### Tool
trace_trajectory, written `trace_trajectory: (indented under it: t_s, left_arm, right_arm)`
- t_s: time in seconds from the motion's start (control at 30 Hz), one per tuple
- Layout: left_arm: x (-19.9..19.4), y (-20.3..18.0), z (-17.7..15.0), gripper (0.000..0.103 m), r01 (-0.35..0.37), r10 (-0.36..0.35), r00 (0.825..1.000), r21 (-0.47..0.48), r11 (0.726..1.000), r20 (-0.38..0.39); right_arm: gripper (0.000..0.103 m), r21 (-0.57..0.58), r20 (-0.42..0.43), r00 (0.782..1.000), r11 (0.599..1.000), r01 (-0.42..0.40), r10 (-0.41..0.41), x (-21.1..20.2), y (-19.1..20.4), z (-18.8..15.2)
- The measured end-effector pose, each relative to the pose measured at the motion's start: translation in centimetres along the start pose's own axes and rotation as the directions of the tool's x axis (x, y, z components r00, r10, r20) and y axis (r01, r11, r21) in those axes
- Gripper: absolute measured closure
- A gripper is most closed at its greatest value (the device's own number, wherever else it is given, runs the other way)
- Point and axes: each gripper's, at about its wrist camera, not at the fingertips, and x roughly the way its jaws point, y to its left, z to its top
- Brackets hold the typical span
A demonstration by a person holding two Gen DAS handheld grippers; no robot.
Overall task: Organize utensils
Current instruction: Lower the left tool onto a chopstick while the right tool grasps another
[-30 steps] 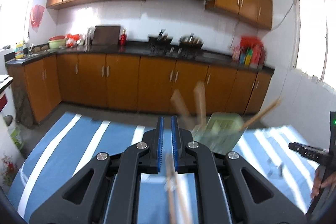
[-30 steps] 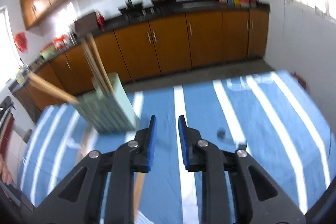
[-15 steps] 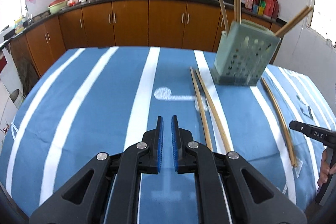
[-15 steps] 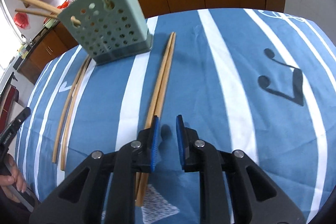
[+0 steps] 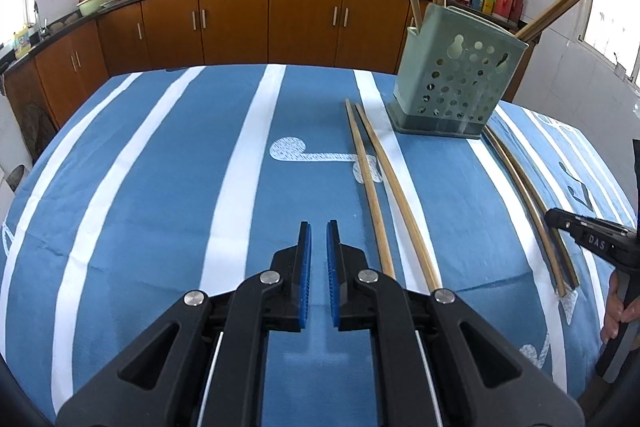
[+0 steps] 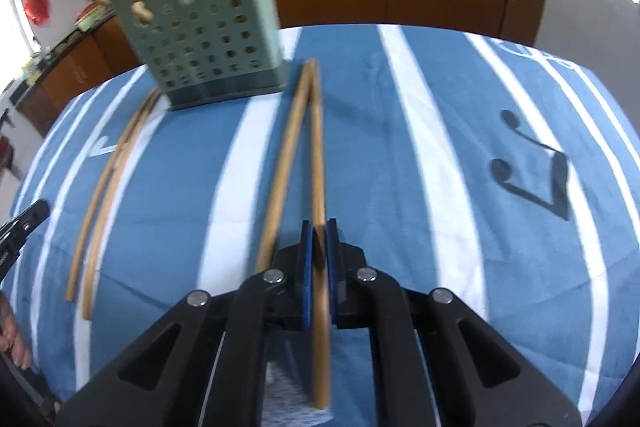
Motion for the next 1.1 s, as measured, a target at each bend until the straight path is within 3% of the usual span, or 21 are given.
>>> trace_trajectory:
  t_s: [0.4,0.67,0.9,1.1]
  left_arm:
    - [1.6,-2.6,-0.5,0.095,0.073,-0.072,0.996,0.015,0.997,-0.046]
    - [3.4,-3.7,-0.5,0.095,0.071,-0.068,0.993,0.027,0.997,-0.093]
    - [3.9,-4.0,-0.1,0.095,0.048,-0.044,0.995,0.038,0.998,-0.092]
    - [3.7,-3.9,0.1,0.095,0.069,-0.067,0.994,0.016,0.998,-0.091]
  right_arm:
    - [0.095,0.031,0.015,1.000,1.000,0.000,-0.001,0.1,-1.1,0.2]
    - [0.095,0.020,0.018,1.000,1.000,-0.004,0.003,0.2,-1.1,0.3]
    - [0.095,0.009,0.021,1.000,1.000,-0.001,0.000,0.3,-0.9,0.3]
    - [0.095,0.010,0.022,1.000,1.000,-0.005,0.005,0.2,-0.9,0.3]
